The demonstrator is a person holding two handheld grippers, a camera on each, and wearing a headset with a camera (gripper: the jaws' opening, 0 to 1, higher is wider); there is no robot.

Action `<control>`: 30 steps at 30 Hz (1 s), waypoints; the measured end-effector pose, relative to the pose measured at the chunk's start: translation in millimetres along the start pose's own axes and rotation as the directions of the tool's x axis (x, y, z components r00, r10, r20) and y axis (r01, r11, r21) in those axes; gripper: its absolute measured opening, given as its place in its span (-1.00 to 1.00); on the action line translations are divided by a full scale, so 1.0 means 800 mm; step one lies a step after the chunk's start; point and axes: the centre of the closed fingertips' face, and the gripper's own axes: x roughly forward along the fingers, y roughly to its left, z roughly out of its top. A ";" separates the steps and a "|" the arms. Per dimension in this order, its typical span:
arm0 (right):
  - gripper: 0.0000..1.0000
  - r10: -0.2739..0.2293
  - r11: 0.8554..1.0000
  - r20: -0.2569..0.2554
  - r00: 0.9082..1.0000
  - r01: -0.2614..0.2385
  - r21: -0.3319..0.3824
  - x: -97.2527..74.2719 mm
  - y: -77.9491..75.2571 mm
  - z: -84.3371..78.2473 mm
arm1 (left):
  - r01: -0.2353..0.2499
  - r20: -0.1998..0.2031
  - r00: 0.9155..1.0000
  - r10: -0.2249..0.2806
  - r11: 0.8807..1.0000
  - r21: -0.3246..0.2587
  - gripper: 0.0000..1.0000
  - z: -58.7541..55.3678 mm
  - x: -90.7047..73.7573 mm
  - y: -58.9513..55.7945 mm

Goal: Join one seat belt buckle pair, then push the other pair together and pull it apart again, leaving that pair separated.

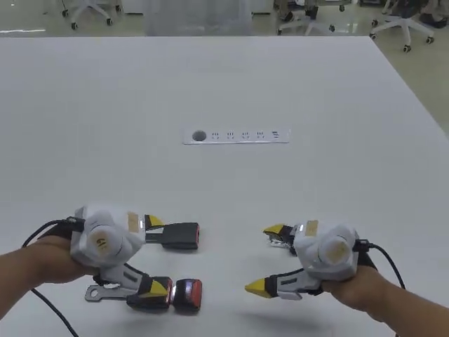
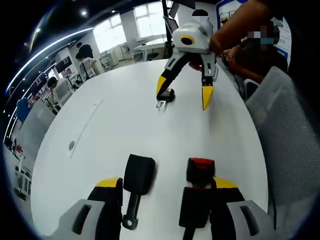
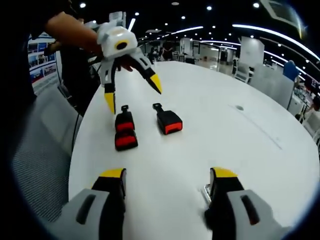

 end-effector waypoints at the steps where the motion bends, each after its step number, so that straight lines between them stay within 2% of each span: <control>1: 0.40 -0.003 1.000 0.005 1.000 0.002 0.010 -0.003 -0.007 -0.002 | -0.004 0.006 1.000 0.004 1.000 -0.005 0.48 0.003 0.000 0.005; 8: 0.44 0.008 1.000 -0.001 1.000 -0.008 0.023 -0.020 -0.038 -0.011 | -0.041 0.020 0.999 0.042 0.998 -0.039 0.50 0.010 0.006 0.037; 12: 0.46 -0.004 1.000 -0.007 1.000 0.004 0.030 -0.029 -0.059 -0.019 | -0.085 0.041 0.995 0.090 0.990 -0.109 0.57 0.011 0.010 0.059; 14: 0.47 -0.009 0.999 -0.002 1.000 0.009 0.051 -0.033 -0.070 -0.022 | -0.103 0.043 0.993 0.109 0.987 -0.122 0.58 0.007 0.012 0.070; 17: 0.47 -0.013 0.998 -0.011 1.000 0.013 0.059 -0.035 -0.083 -0.029 | -0.109 0.049 0.992 0.117 0.983 -0.150 0.58 0.005 0.015 0.077; 20: 0.47 -0.006 0.997 -0.023 1.000 0.008 0.075 -0.034 -0.091 -0.038 | -0.109 0.047 0.992 0.119 0.979 -0.172 0.58 -0.004 0.025 0.086; 26: 0.45 0.051 0.996 -0.071 0.996 -0.046 0.078 -0.027 -0.093 -0.060 | -0.060 0.050 0.996 0.071 0.979 -0.193 0.48 -0.011 0.044 0.082; 30: 0.43 0.092 0.994 -0.116 0.989 -0.085 0.065 -0.019 -0.091 -0.078 | -0.003 0.036 0.999 0.009 0.986 -0.166 0.41 -0.018 0.058 0.073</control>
